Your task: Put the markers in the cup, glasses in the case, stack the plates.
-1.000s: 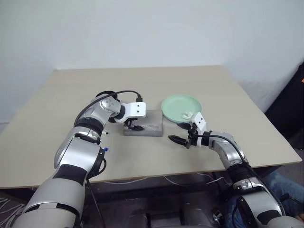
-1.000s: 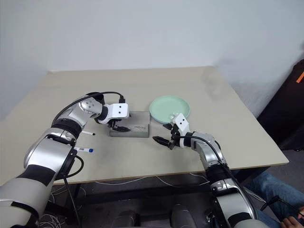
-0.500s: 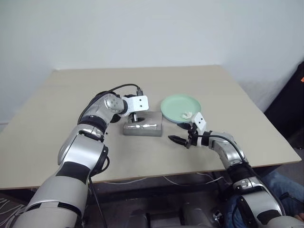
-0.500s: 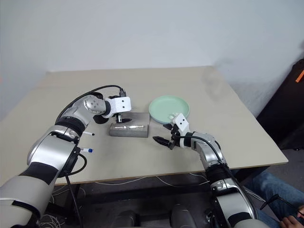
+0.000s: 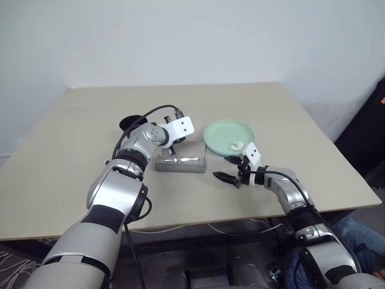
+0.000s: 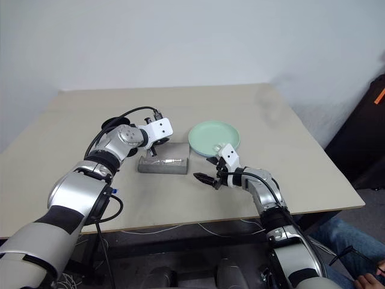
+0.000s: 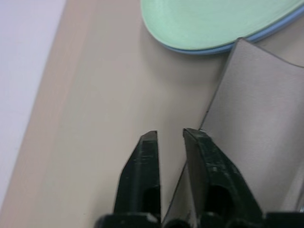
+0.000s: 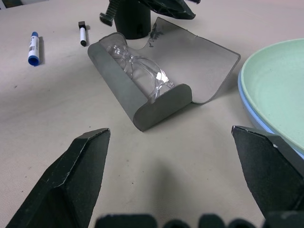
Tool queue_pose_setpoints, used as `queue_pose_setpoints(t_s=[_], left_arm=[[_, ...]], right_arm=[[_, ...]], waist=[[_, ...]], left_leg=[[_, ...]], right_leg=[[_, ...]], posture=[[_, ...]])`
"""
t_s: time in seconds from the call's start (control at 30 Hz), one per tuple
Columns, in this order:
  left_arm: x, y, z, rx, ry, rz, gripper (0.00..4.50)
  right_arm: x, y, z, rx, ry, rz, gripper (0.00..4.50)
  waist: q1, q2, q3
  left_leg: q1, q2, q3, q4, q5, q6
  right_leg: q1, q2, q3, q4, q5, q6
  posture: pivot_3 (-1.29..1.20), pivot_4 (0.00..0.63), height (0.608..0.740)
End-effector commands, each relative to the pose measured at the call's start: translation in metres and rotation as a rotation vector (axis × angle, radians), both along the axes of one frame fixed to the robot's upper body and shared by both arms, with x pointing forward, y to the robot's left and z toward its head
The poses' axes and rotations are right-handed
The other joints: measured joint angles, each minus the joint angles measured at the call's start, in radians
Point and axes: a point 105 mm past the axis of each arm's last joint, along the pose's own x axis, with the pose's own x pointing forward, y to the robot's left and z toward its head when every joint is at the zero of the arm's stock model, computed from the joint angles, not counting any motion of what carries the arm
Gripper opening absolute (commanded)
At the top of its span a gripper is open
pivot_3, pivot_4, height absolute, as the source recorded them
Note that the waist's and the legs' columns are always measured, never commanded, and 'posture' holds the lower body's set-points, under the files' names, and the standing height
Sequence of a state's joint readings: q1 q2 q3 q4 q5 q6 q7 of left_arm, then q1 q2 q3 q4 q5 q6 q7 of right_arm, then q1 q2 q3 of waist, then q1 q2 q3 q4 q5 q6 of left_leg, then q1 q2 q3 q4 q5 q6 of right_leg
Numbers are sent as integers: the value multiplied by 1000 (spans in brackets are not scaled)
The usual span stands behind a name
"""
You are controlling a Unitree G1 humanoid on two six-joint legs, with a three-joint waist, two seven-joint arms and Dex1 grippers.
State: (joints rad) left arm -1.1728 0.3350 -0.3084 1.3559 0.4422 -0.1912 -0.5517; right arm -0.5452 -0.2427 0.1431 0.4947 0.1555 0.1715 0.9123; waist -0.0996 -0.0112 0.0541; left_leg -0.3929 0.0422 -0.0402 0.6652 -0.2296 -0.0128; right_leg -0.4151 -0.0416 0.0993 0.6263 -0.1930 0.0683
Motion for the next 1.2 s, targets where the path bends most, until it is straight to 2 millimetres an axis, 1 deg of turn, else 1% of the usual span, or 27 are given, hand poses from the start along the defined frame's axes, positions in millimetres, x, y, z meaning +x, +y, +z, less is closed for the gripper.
queue_pose_setpoints(t_s=[0.03, 0.13, 0.23, 0.33, 0.53, 0.73, 0.87, 1.03, 1.1, 1.2], left_arm=[[9, 1, 19, 19, -84, 35, 888], [12, 4, 18, 7, -104, 86, 888], [11, 5, 14, -18, -79, 117, 888], [8, 8, 3, -15, -21, 148, 888], [3, 11, -7, 14, 55, 145, 888], [0, 18, -6, 39, 107, 135, 888], [-2, 18, -6, 47, 134, 112, 888], [11, 11, 26, -19, -24, 111, 888], [14, 11, 31, -12, -64, 118, 888], [15, 7, 31, -16, -95, 128, 888]], right_arm=[[3, 2, 17, 13, -60, 8, 4452], [3, 3, 16, 13, -58, 8, 4452], [2, 4, 16, 13, -57, 9, 4452], [2, 3, 15, 12, -56, 6, 4452], [1, 2, 15, 12, -54, 0, 4452], [0, 3, 14, 15, -51, 0, 4452], [1, 4, 14, 16, -52, -1, 4452], [0, 8, 12, 19, -47, 11, 4452], [1, 10, 12, 20, -46, 14, 4452], [1, 11, 12, 20, -46, 17, 4452]], waist=[[0, 0, 0], [0, 0, 0], [0, 0, 0], [0, 0, 0], [0, 0, 0], [0, 0, 0], [-2, 0, 0], [-2, 0, 0], [-1, 0, 0], [0, 0, 0]], left_leg=[[0, 0, 0, 0, 0, 0], [0, 0, 0, 0, 0, 0], [0, 0, 0, 0, 0, 0], [0, 0, 0, 0, 0, 0], [0, 0, 0, -1, 0, 0], [0, 0, 0, -1, 0, 0], [0, 0, 0, -1, 0, 0], [0, 0, 0, -2, 0, 0], [-1, 0, 0, -2, 0, 0], [0, 0, 0, -2, 0, 0]], right_leg=[[0, 0, 0, 0, 0, 0], [0, 0, 0, 0, 0, 0], [0, 0, 0, 0, 0, 0], [0, 0, 0, 0, 0, 0], [0, 0, 0, -1, 0, 0], [0, 0, 0, -1, 0, 0], [0, 0, 0, -1, 0, 0], [-1, 0, 0, -1, 0, 0], [-1, 0, 0, -1, 0, 0], [-1, 0, 0, -1, 0, 0]], posture=[[0, 0, 740], [0, 0, 740], [0, 0, 740], [0, 0, 740], [0, 0, 740], [0, 0, 740], [0, 0, 740], [0, 0, 740], [0, 0, 740], [0, 0, 740]])
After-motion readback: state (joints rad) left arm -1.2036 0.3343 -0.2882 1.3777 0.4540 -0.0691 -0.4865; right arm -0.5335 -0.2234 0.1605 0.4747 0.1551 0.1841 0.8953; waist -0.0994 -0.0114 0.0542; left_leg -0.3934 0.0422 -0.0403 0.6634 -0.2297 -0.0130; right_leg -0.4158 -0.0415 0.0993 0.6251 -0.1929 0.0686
